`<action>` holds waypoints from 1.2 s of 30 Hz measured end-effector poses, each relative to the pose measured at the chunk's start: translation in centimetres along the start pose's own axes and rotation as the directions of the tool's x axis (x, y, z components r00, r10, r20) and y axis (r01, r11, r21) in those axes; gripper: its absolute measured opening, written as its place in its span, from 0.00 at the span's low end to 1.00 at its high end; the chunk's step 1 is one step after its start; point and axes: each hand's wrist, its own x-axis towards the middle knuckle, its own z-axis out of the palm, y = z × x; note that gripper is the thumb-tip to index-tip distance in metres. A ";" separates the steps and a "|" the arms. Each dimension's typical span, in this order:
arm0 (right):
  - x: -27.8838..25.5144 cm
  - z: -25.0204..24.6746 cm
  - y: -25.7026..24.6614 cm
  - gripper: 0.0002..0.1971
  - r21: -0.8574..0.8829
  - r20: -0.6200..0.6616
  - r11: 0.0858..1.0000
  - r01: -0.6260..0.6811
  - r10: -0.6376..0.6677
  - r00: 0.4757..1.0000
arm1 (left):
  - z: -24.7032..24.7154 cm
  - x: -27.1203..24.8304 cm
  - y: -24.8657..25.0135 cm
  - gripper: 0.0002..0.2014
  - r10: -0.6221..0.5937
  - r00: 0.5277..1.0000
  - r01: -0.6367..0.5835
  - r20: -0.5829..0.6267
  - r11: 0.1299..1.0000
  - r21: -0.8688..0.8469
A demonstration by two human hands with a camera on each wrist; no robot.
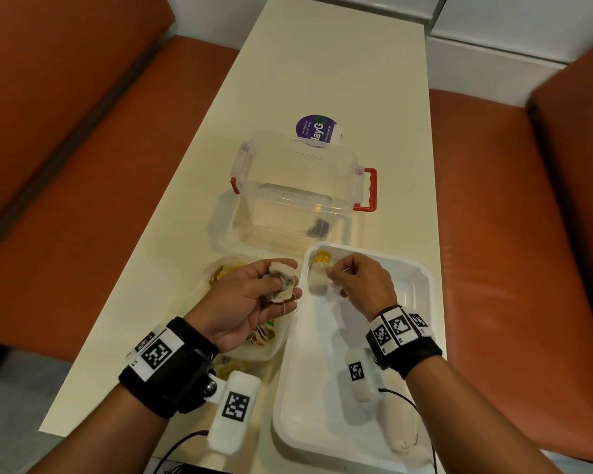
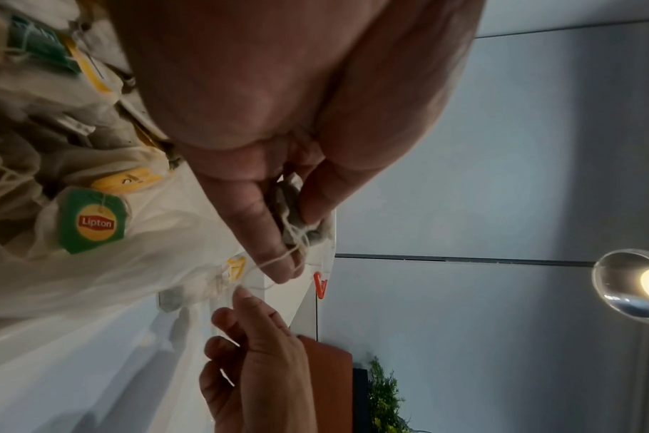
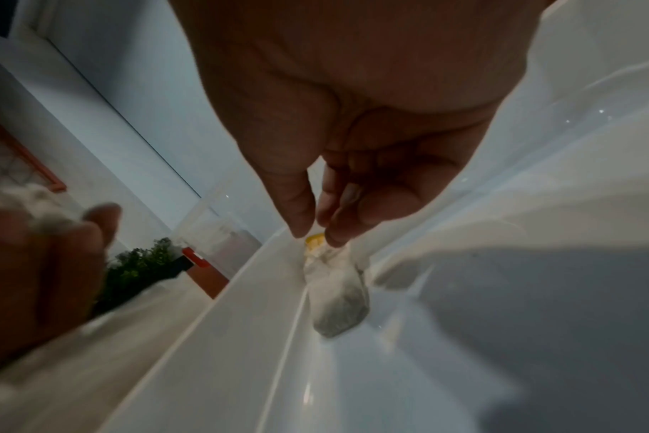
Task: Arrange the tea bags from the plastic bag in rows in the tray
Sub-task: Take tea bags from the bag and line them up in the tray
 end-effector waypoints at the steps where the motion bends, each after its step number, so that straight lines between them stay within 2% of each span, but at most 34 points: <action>1: -0.5 -0.2 -0.3 0.08 0.012 0.016 0.999 0.035 -0.035 0.999 | 0.0 0.1 0.0 0.14 -0.002 1.000 0.002 -0.002 1.000 0.007; 7: -3.8 -1.9 -3.1 0.02 0.151 0.122 0.967 0.205 -0.224 0.967 | 0.4 0.9 -0.1 0.12 -0.012 1.000 0.014 -0.020 0.995 0.097; 13: -4.6 -2.7 -4.3 0.12 0.093 0.221 0.937 0.338 -0.351 0.910 | 1.2 1.3 -0.2 0.11 -0.034 0.997 0.017 0.062 0.969 0.248; 19: -4.2 -2.9 -4.1 0.03 0.277 0.232 0.942 0.189 -0.256 0.938 | 1.9 1.3 -0.3 0.15 -0.015 0.994 -0.013 0.104 0.965 0.264; 23: -4.2 -3.1 -3.7 0.03 0.391 0.246 0.914 0.108 -0.216 0.945 | 1.9 1.3 -0.5 0.21 -0.002 0.985 -0.041 0.172 0.968 0.247; 27: -4.2 -3.2 -3.7 0.04 0.445 0.266 0.895 0.028 -0.162 0.950 | 1.7 1.4 -0.6 0.19 -0.006 0.982 -0.039 0.189 0.972 0.232; 32: -4.9 -3.3 -3.9 0.08 0.364 0.302 0.928 0.085 -0.204 0.931 | 1.7 1.5 -0.7 0.13 0.004 0.991 -0.038 0.131 0.966 0.256; 36: -5.5 -3.3 -4.3 0.06 0.306 0.325 0.944 0.123 -0.225 0.919 | 1.7 1.7 -0.8 0.10 0.011 0.998 -0.030 0.070 0.961 0.274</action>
